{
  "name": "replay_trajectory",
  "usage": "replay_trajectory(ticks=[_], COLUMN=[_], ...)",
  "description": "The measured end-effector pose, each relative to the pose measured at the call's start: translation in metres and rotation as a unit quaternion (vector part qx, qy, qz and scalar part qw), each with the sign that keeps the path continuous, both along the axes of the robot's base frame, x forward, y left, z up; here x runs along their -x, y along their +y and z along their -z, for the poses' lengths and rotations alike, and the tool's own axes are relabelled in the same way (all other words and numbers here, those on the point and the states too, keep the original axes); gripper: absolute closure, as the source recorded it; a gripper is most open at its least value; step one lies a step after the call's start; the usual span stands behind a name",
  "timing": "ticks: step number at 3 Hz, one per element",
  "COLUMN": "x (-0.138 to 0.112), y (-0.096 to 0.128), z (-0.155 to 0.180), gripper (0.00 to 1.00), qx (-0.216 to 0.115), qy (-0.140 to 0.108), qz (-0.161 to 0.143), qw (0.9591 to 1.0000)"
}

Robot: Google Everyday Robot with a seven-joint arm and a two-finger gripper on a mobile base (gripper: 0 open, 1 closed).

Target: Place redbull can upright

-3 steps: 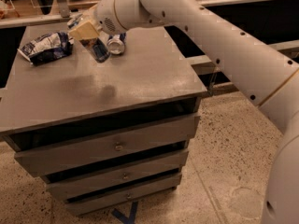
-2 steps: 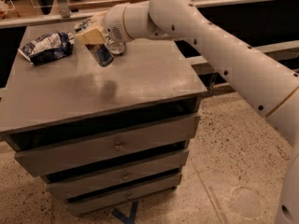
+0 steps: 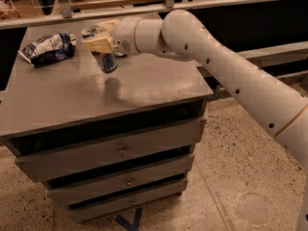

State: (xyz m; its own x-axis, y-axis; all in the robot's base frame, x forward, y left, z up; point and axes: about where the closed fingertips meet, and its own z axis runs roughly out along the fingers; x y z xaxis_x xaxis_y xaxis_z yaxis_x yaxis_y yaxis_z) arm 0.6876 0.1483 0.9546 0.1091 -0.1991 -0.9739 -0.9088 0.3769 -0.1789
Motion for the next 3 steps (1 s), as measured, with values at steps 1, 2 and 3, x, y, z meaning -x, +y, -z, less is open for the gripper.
replay_trajectory(ticks=[1,2,3], x=[0.0014,0.0037,0.0051], y=[-0.0029,-0.0057,-0.0081], z=[0.0038,0.008,0.0135], gripper=[1.0,1.0,1.0], qx=[-0.019,-0.032,-0.036], qy=[-0.014,-0.02,-0.017], qz=[-0.002,-0.001,0.003], qw=[0.9997,0.9993,0.9992])
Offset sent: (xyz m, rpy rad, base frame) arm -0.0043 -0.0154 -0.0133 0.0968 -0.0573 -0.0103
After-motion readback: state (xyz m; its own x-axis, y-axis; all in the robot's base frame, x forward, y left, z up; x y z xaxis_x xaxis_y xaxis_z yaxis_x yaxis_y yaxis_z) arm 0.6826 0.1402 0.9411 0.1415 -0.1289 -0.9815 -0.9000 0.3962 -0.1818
